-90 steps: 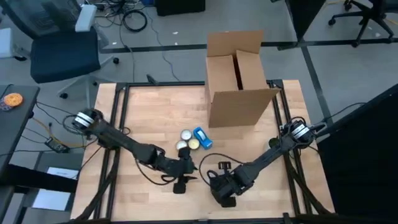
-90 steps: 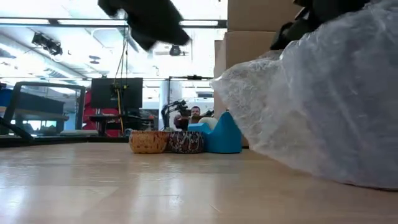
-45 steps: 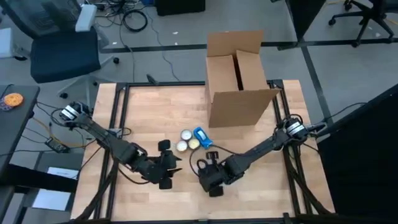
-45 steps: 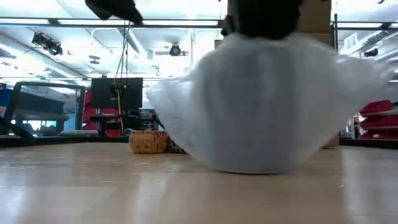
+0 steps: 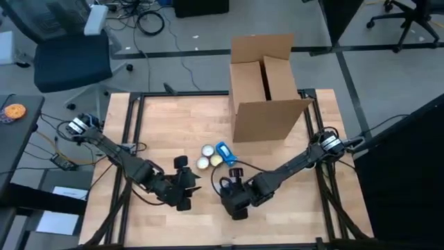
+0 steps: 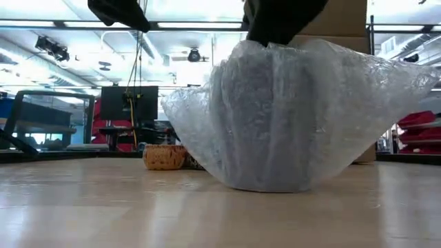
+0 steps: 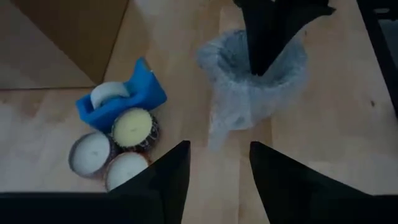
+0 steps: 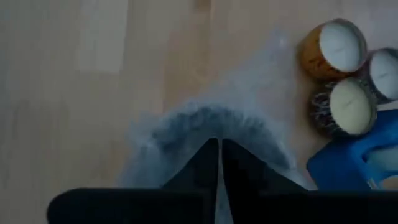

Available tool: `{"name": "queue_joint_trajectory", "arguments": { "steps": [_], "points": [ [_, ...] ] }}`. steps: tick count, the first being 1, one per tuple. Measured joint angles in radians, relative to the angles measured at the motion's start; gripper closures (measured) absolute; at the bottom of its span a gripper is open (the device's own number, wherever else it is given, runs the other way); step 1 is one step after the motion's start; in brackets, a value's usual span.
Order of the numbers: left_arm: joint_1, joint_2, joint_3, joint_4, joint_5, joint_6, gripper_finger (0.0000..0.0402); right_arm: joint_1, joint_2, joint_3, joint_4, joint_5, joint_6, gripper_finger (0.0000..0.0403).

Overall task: Wrap mug
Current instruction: Wrap the purple mug with the transparent bubble wrap

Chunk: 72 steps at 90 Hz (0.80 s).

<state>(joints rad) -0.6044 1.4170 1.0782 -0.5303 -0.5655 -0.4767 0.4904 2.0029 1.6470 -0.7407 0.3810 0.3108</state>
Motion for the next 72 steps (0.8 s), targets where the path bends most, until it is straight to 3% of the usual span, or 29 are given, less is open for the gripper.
{"name": "queue_joint_trajectory", "arguments": {
  "steps": [34,48,72],
  "points": [
    [0.0,0.001,0.0,-0.001,0.0,0.0,0.0249,-0.019,0.007,-0.125,0.166,0.036,0.002,0.0403],
    [0.0,0.001,0.0,-0.006,-0.001,0.0,0.0249,-0.031,0.005,-0.169,0.198,-0.017,0.034,0.0403],
    [0.0,0.001,0.0,-0.014,-0.001,0.0,0.0249,-0.06,0.0,-0.148,0.137,-0.197,0.042,0.0403]
  ]
}}
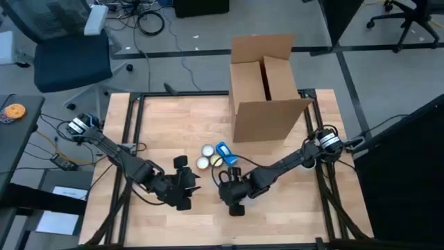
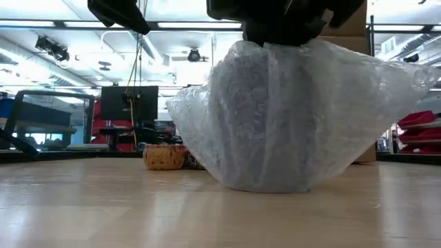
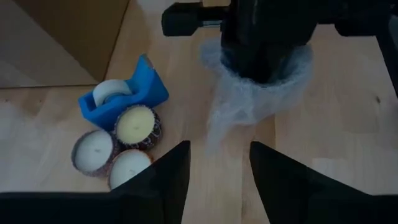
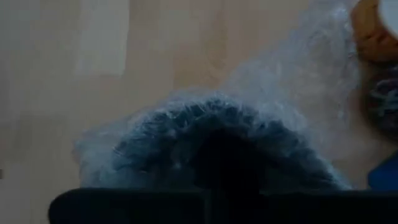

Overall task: Wrap mug
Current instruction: Wrap the purple mug with the transparent bubble wrap

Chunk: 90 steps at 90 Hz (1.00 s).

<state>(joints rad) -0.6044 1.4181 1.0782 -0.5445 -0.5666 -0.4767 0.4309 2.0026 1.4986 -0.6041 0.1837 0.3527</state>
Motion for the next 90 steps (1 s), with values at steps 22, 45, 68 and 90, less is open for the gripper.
{"name": "queue_joint_trajectory", "arguments": {
  "steps": [22,45,68,90],
  "points": [
    [0.0,0.0,0.0,-0.004,0.0,0.0,0.0249,0.023,0.003,0.159,-0.188,0.018,0.024,0.0403],
    [0.0,0.0,0.0,-0.003,0.0,-0.006,0.0249,0.014,0.019,0.178,-0.176,0.068,0.203,0.0403],
    [0.0,0.0,0.0,-0.011,0.0,-0.003,0.0249,-0.01,0.099,0.143,-0.166,0.049,0.23,0.0402],
    [0.0,0.0,0.0,-0.012,0.0,-0.003,0.0249,-0.013,0.094,0.141,-0.187,-0.003,0.226,0.0402]
  ]
}}
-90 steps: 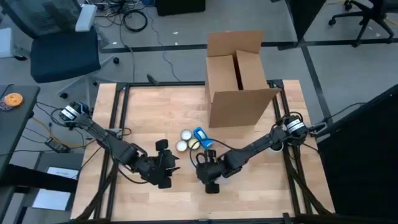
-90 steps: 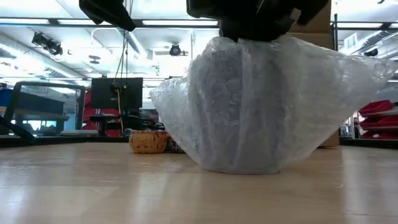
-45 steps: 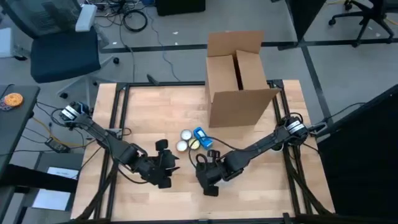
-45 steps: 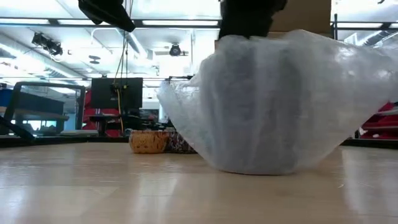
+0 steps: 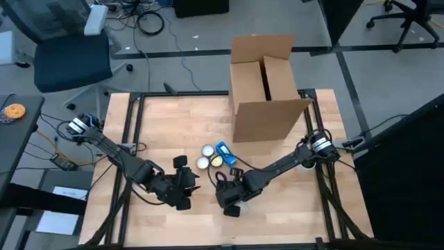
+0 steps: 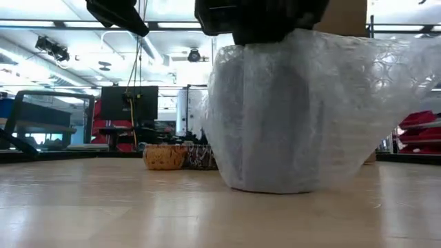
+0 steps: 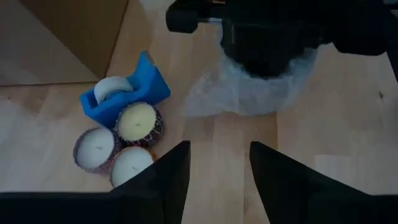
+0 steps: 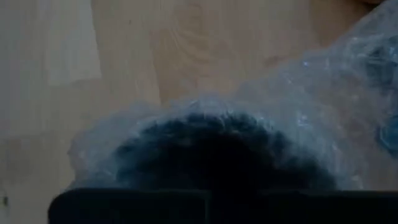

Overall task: Wrap mug
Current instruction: Wrap the purple mug with the transparent bubble wrap

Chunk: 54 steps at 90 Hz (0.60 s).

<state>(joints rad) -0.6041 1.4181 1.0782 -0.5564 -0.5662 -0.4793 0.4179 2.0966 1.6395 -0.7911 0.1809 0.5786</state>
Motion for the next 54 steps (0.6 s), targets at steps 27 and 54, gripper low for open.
{"name": "queue_joint_trajectory", "arguments": {
  "steps": [27,54],
  "points": [
    [0.0,0.0,0.0,0.0,0.001,-0.004,0.0249,0.026,-0.131,-0.006,-0.132,-0.027,0.098,0.0403],
    [0.0,0.0,0.0,0.003,0.001,-0.004,0.0249,0.054,-0.168,-0.005,-0.17,0.109,0.189,0.0403]
  ]
}}
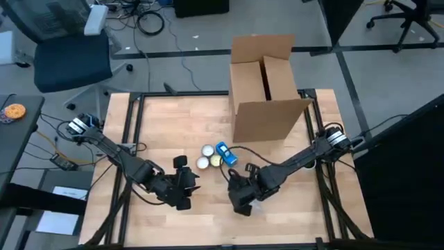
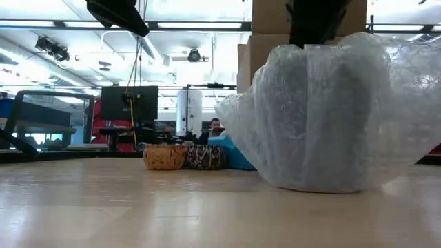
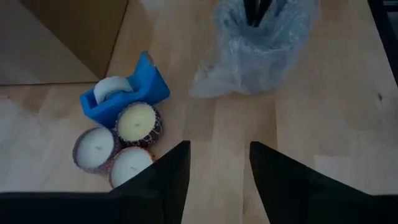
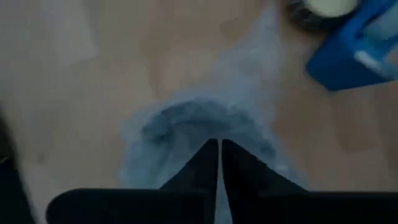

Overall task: Wrap mug
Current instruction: Wrap the purple mug with the transparent bubble wrap

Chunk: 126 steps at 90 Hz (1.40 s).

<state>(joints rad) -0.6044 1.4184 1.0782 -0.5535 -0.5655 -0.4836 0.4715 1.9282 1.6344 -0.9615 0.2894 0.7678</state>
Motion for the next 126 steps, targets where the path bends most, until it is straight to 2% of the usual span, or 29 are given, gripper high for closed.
{"name": "queue_joint_trajectory", "arguments": {
  "steps": [26,46,58,109,119,126],
  "points": [
    [0.0,0.0,0.0,-0.002,0.0,0.0,0.0249,-0.035,0.047,-0.016,0.047,0.04,0.043,0.0403],
    [0.0,0.0,0.0,-0.006,0.001,-0.001,0.0249,-0.035,0.123,-0.017,0.063,-0.029,0.044,0.0403],
    [-0.001,0.0,0.0,-0.007,0.001,-0.001,0.0249,-0.027,0.127,-0.019,0.056,-0.058,0.043,0.0403],
    [-0.001,0.0,0.0,-0.013,0.001,-0.005,0.0249,0.03,-0.065,-0.021,-0.076,-0.074,0.106,0.0403],
    [-0.001,0.0,0.0,-0.014,0.001,-0.006,0.0249,0.041,-0.065,-0.024,-0.098,-0.026,0.112,0.0403],
    [-0.001,0.0,0.0,-0.014,0.001,-0.006,0.0249,0.045,-0.066,-0.061,-0.049,0.005,0.122,0.0403]
  ]
}}
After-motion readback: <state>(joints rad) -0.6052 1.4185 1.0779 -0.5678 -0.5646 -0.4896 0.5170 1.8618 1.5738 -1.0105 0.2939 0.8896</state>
